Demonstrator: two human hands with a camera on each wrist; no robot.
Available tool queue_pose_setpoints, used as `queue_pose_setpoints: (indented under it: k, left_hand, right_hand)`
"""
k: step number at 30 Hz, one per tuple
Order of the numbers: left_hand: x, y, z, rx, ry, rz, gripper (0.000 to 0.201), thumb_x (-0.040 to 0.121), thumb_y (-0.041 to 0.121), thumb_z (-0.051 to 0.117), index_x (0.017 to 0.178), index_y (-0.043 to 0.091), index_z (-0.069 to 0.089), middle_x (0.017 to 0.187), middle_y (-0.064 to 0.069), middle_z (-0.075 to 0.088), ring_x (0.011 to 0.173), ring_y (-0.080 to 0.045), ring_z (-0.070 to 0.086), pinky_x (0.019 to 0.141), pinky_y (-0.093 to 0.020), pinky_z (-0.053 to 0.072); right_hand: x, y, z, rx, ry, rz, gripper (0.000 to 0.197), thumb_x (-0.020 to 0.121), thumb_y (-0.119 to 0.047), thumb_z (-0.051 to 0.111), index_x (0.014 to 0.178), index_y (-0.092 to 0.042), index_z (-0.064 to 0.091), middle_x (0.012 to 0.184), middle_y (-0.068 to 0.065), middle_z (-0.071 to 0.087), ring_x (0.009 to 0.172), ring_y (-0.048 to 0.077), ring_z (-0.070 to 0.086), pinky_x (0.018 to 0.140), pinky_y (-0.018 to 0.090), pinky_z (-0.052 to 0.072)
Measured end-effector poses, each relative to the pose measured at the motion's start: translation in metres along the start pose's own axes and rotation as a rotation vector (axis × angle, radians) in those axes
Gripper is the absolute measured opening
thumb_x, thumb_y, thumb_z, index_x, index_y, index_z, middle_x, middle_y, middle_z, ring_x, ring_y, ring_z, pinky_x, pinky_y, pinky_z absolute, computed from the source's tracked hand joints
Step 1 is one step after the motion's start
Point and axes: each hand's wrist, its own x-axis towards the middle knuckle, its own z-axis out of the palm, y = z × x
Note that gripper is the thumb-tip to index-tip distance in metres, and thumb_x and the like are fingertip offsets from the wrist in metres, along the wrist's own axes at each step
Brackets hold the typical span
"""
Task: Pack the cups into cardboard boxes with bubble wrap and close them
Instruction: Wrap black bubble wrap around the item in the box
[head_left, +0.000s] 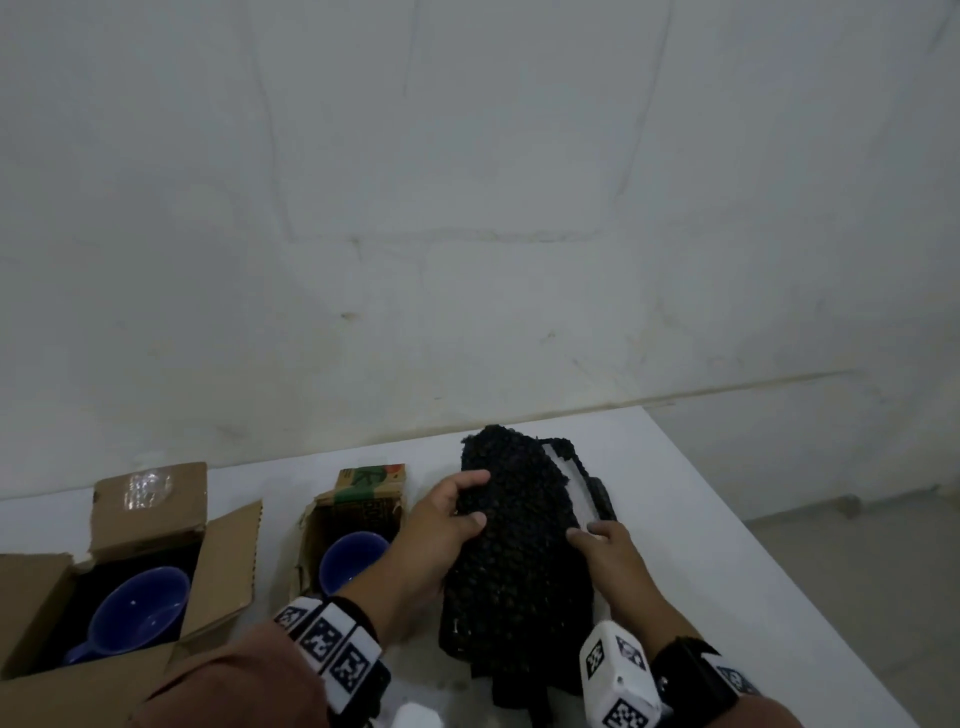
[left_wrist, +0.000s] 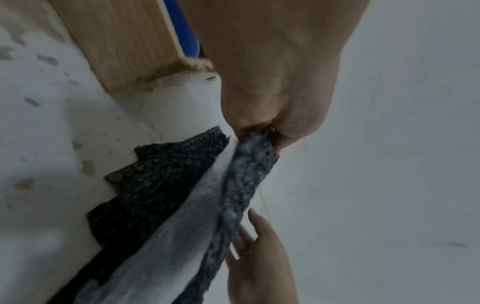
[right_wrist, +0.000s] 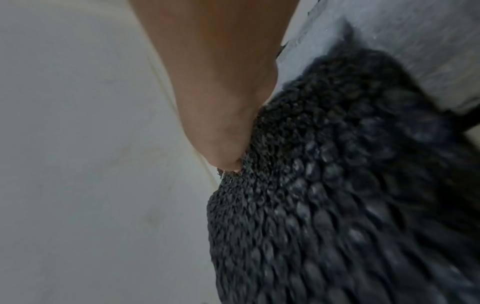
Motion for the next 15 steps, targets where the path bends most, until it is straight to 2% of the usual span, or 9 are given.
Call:
queue_pose_setpoints:
  k: [2, 4, 5, 8, 10, 13, 15]
  left_hand:
    - [-0.006, 0.011, -0.018, -0.06, 0.007, 0.009, 0.04, 0.093, -0.008, 0.046, 0.113, 0.023, 0.062, 0.12, 0.002, 0.061, 0.105, -0.018, 0.062, 0.081, -0.031, 0.053]
    - [-0.011, 0.02, -0.037, -0.093, 0.044, 0.011, 0.039, 0.094, -0.007, 0.045, 0.112, 0.022, 0.063, 0.12, 0.0, 0.061, 0.107, -0.021, 0.062, 0.084, -0.034, 0.053]
    - [-0.015, 0.024, -0.047, -0.093, 0.071, 0.007, 0.038, 0.094, -0.007, 0.045, 0.112, 0.021, 0.063, 0.119, -0.003, 0.062, 0.106, -0.023, 0.062, 0.083, -0.035, 0.053]
    - [-0.023, 0.029, -0.079, -0.029, 0.183, -0.001, 0.038, 0.093, -0.007, 0.046, 0.11, 0.02, 0.065, 0.113, -0.011, 0.066, 0.098, -0.028, 0.066, 0.081, -0.038, 0.055]
    - [-0.031, 0.033, -0.098, 0.076, 0.263, 0.008, 0.035, 0.091, -0.005, 0.052, 0.11, 0.021, 0.066, 0.11, -0.012, 0.068, 0.089, -0.028, 0.069, 0.079, -0.039, 0.057]
    - [-0.045, 0.04, -0.121, 0.252, 0.303, 0.041, 0.03, 0.087, 0.008, 0.065, 0.111, 0.025, 0.062, 0.109, -0.002, 0.063, 0.092, -0.023, 0.067, 0.081, -0.038, 0.057]
    - [-0.054, 0.045, -0.132, 0.39, 0.342, 0.081, 0.026, 0.086, 0.012, 0.068, 0.108, 0.024, 0.062, 0.102, 0.004, 0.061, 0.088, -0.018, 0.064, 0.072, -0.028, 0.054]
  right_hand:
    - [-0.004, -0.01, 0.006, 0.173, -0.145, 0.122, 0.025, 0.087, -0.032, 0.06, 0.097, -0.011, 0.053, 0.088, 0.006, 0.056, 0.076, 0.021, 0.054, 0.064, 0.031, 0.041]
    - [-0.01, -0.02, 0.016, 0.333, -0.322, 0.2, 0.013, 0.088, -0.022, 0.057, 0.088, -0.009, 0.06, 0.087, 0.009, 0.062, 0.077, 0.025, 0.058, 0.065, 0.032, 0.044]
    - [-0.015, -0.026, 0.022, 0.398, -0.359, 0.184, 0.006, 0.088, -0.012, 0.055, 0.083, -0.009, 0.058, 0.086, 0.01, 0.061, 0.077, 0.025, 0.057, 0.066, 0.033, 0.044]
    - [-0.022, -0.046, 0.042, 0.552, -0.319, 0.002, 0.025, 0.083, 0.013, 0.048, 0.084, -0.012, 0.052, 0.09, 0.013, 0.058, 0.08, 0.026, 0.057, 0.067, 0.035, 0.046]
    - [-0.026, -0.059, 0.051, 0.475, -0.34, -0.144, 0.039, 0.082, 0.018, 0.046, 0.094, -0.017, 0.06, 0.099, 0.01, 0.061, 0.088, 0.023, 0.06, 0.07, 0.032, 0.048]
    - [-0.037, -0.081, 0.062, 0.176, -0.431, -0.324, 0.05, 0.083, 0.013, 0.051, 0.111, -0.026, 0.062, 0.117, -0.001, 0.059, 0.102, 0.013, 0.059, 0.082, 0.027, 0.051]
    - [-0.044, -0.095, 0.07, -0.056, -0.373, -0.445, 0.04, 0.082, 0.005, 0.058, 0.102, -0.029, 0.063, 0.115, 0.002, 0.06, 0.101, 0.016, 0.06, 0.085, 0.03, 0.051]
